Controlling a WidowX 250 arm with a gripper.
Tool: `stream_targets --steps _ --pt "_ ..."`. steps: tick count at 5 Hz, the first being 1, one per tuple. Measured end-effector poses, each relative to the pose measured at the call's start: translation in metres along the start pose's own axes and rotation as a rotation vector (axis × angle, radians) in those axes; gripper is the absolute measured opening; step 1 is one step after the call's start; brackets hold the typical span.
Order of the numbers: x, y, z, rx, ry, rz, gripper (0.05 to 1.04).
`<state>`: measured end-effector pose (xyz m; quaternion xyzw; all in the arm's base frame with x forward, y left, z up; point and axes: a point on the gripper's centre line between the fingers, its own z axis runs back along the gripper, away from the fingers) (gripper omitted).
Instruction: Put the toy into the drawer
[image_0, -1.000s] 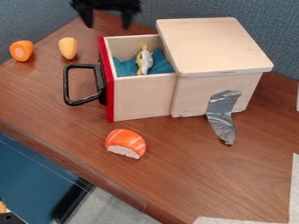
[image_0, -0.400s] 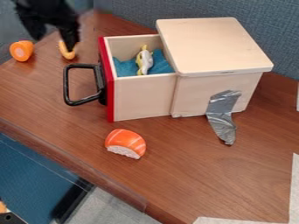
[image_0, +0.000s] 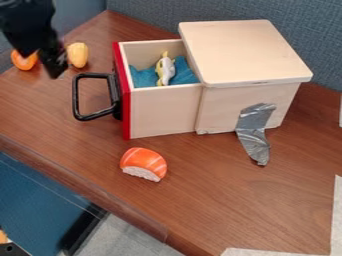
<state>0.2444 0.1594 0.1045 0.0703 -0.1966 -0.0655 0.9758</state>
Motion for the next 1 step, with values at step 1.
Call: stream_targets --steps 1 --pt "-0.0173 0.0054 -0.0027 0.011 0.095 -0.100 1.000"
